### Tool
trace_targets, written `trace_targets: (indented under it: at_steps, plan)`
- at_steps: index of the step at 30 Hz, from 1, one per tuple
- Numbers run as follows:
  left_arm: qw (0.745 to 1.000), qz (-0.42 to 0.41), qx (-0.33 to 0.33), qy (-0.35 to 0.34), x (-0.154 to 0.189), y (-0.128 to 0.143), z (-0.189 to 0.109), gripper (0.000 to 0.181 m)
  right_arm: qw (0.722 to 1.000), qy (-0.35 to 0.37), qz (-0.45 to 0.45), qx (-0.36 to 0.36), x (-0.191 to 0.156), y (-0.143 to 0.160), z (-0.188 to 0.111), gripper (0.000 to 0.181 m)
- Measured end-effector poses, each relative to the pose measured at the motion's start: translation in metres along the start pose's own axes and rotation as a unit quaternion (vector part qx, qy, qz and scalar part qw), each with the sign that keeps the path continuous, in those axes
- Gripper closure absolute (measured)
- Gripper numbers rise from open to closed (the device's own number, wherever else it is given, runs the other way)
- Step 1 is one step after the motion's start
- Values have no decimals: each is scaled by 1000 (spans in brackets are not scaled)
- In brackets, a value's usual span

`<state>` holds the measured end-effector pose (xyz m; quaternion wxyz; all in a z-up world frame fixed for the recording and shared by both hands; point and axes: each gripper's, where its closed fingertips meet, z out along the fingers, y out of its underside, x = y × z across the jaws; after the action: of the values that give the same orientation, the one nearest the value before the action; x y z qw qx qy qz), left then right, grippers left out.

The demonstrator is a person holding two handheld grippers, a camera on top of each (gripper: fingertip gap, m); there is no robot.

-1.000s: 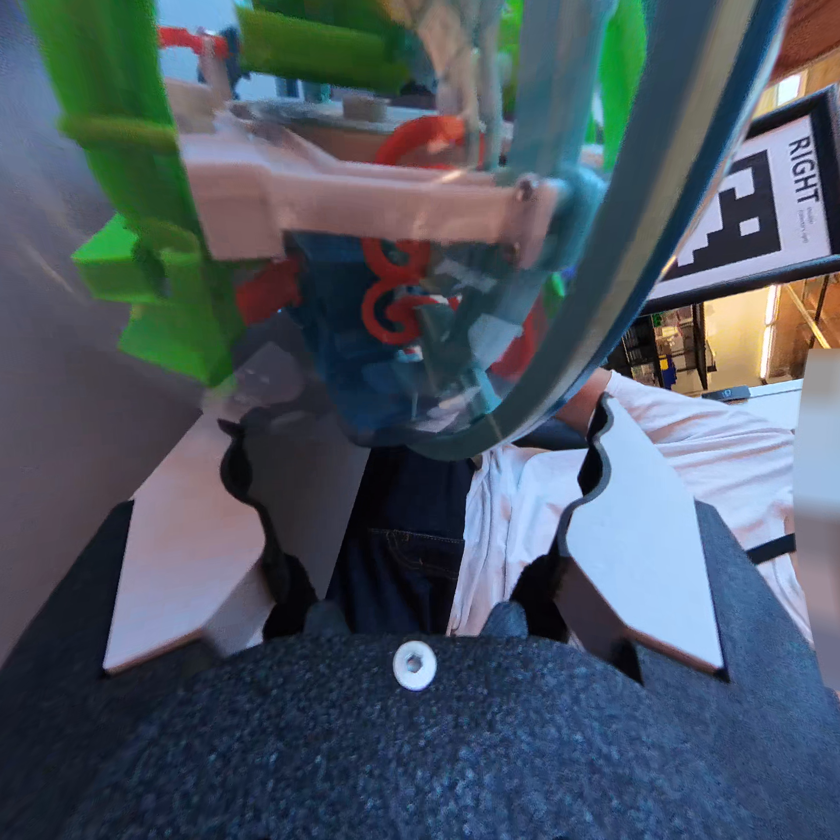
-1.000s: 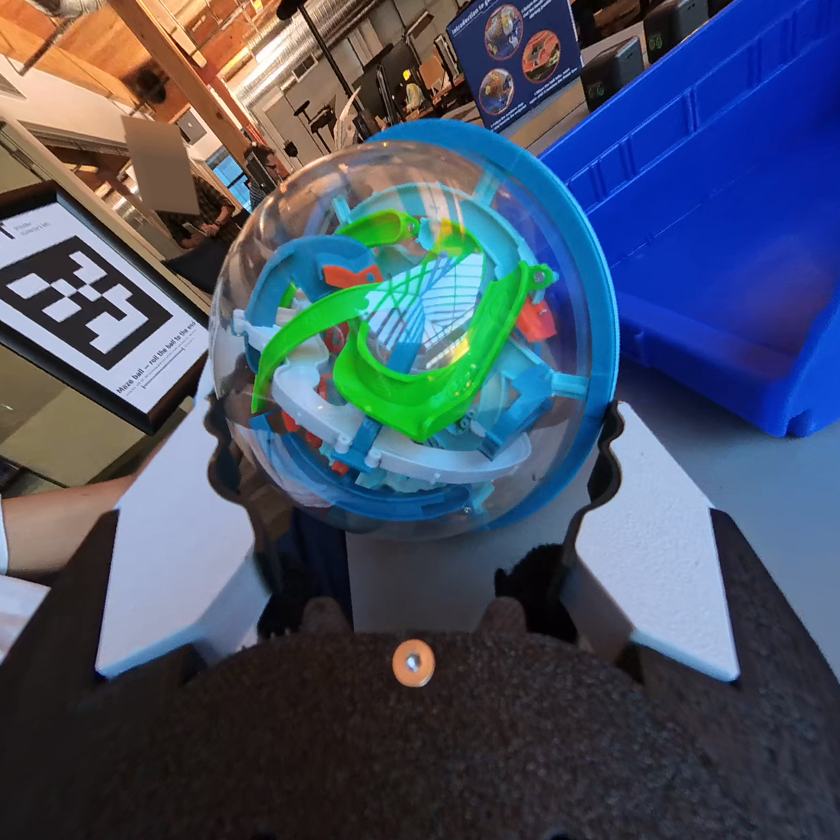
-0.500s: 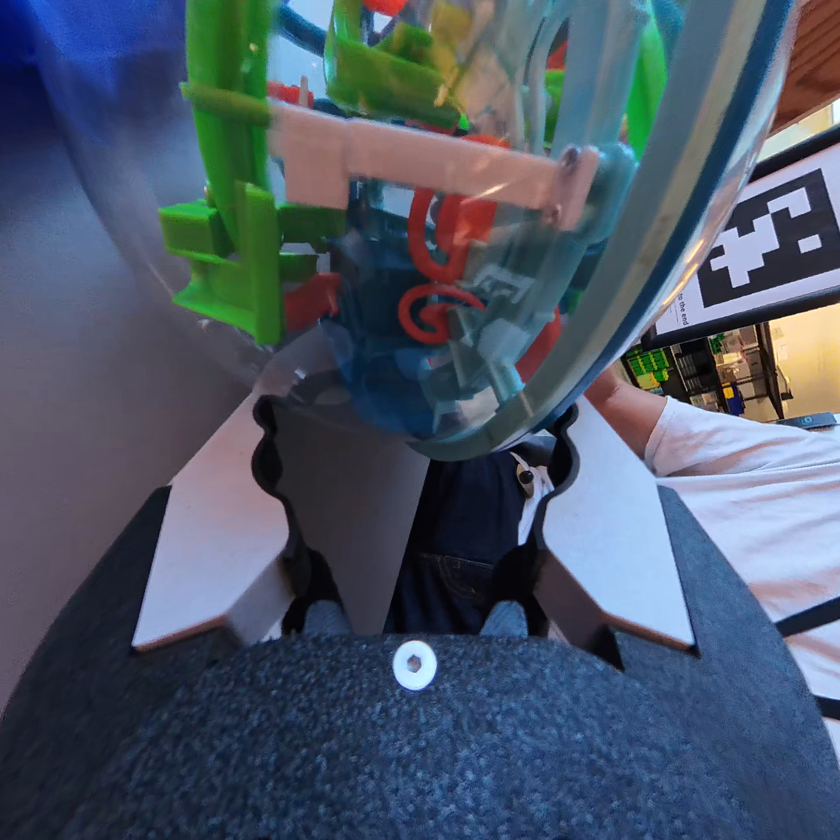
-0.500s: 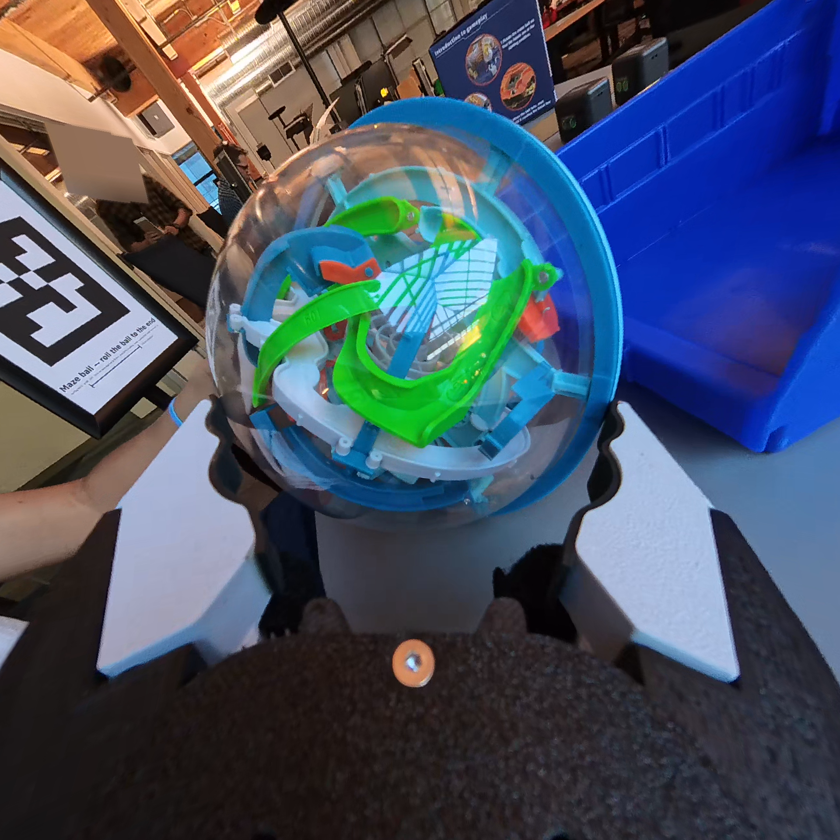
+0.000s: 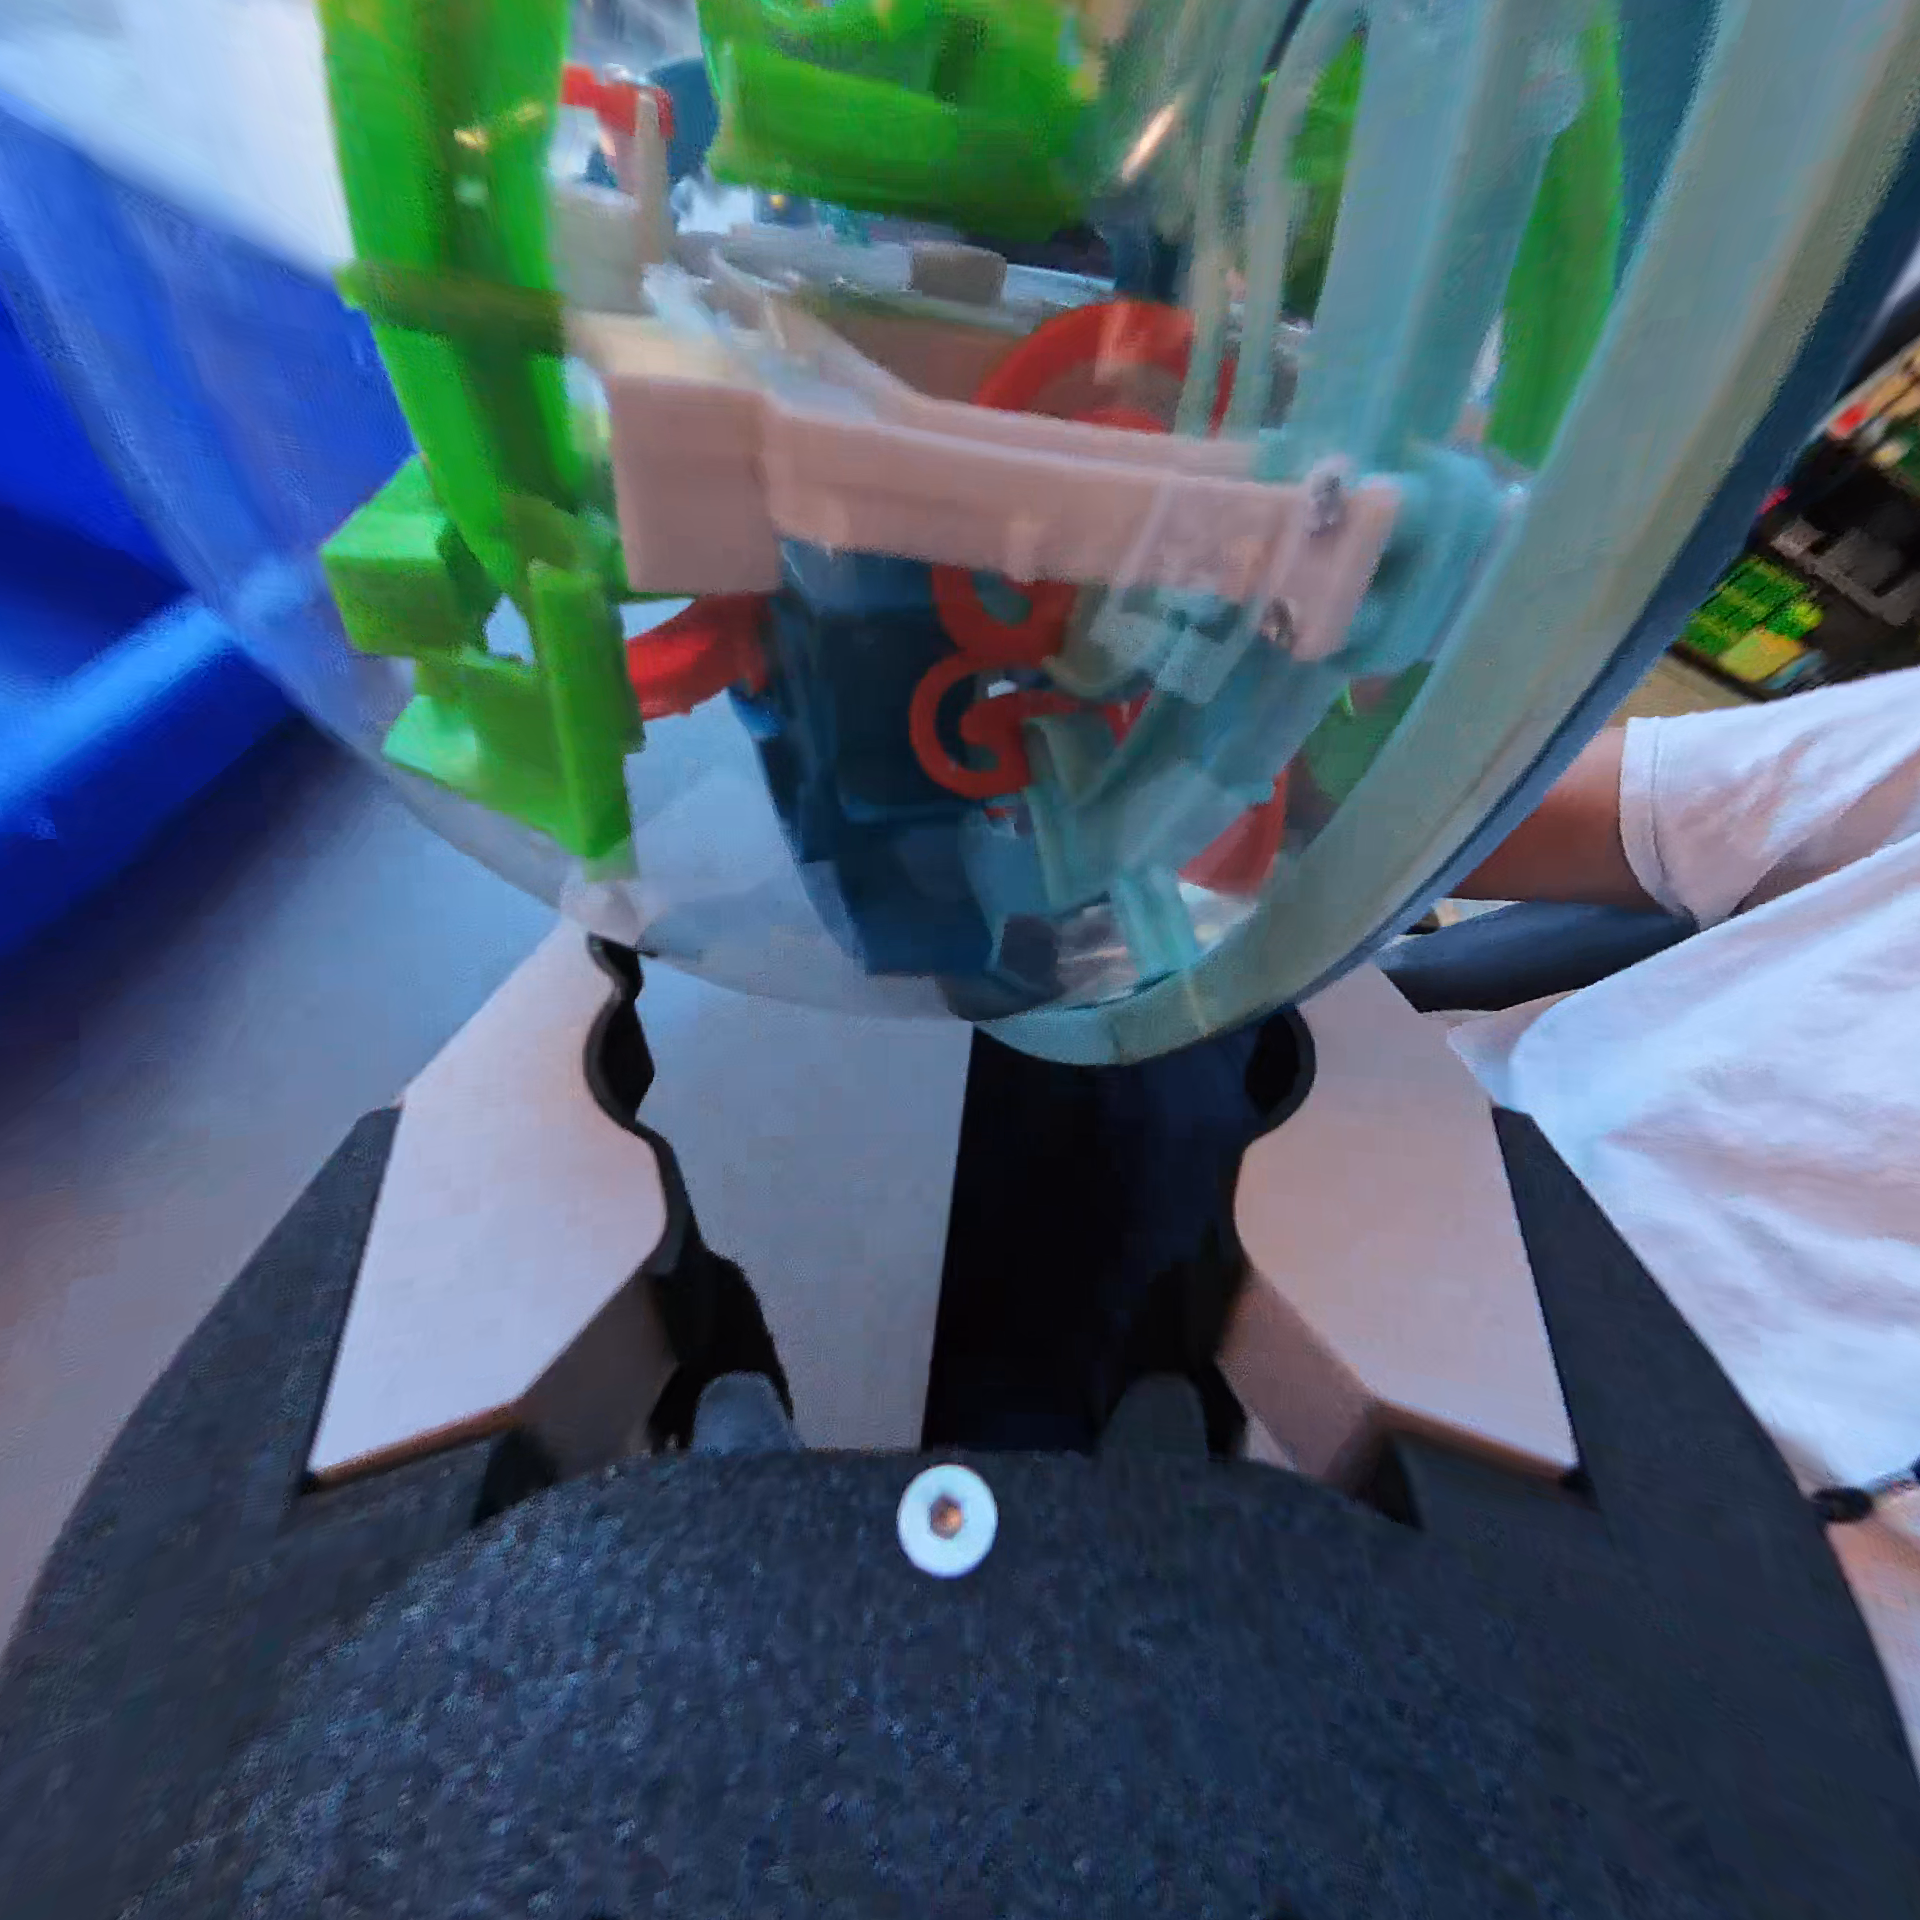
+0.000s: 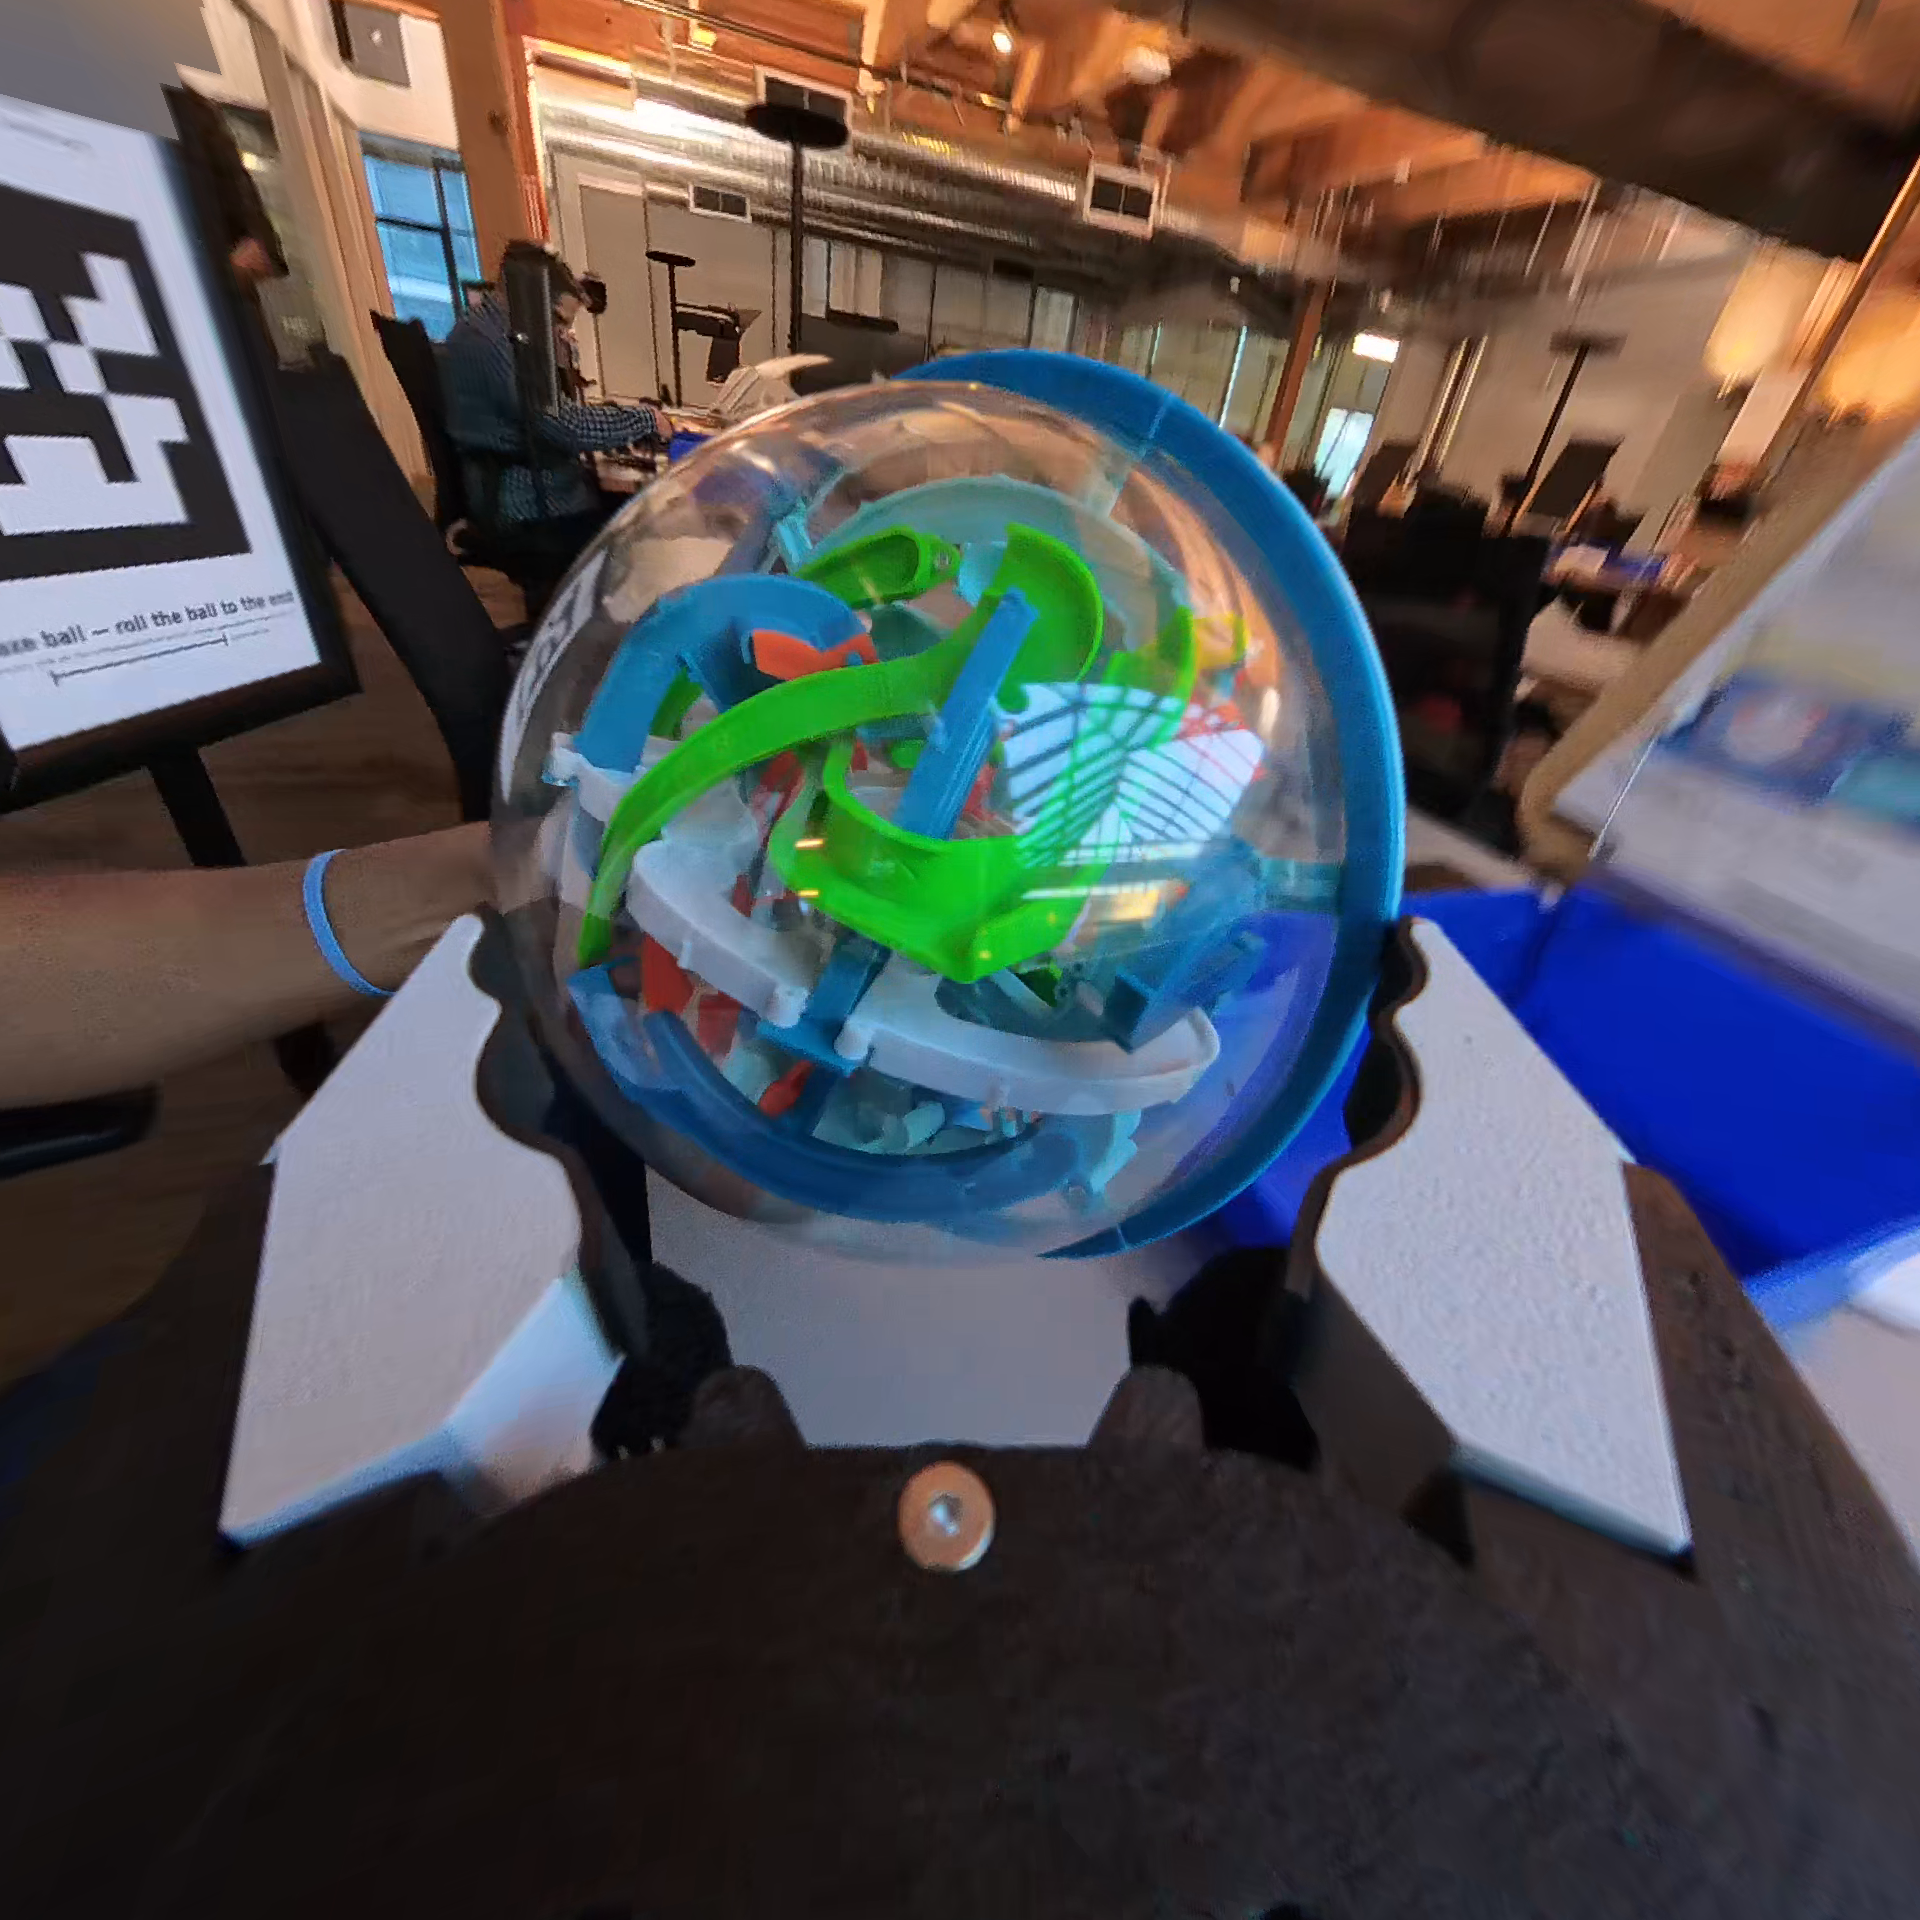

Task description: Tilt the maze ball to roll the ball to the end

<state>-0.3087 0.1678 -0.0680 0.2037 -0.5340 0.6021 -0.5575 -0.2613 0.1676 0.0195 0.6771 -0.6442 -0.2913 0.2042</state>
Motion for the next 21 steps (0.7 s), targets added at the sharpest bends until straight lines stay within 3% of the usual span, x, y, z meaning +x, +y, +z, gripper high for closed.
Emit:
trace_targets:
  at_steps: [4, 8, 12, 21]
  plan:
    - [991, 126, 30, -29, 54, -46, -16, 64, 991, 13, -123, 40, -44, -74, -22, 27]
    - [958, 266, 26, -106, 104, -74, -33, 66, 961, 11, -260, 98, -96, -124, -47, 28]
    - [933, 319, -3, -167, 131, -83, -47, 67, 944, 8, -307, 121, -122, -142, -56, 27]
    - [934, 311, -2, -175, 142, -87, -55, 67, 949, 6, -285, 131, -127, -150, -55, 27]
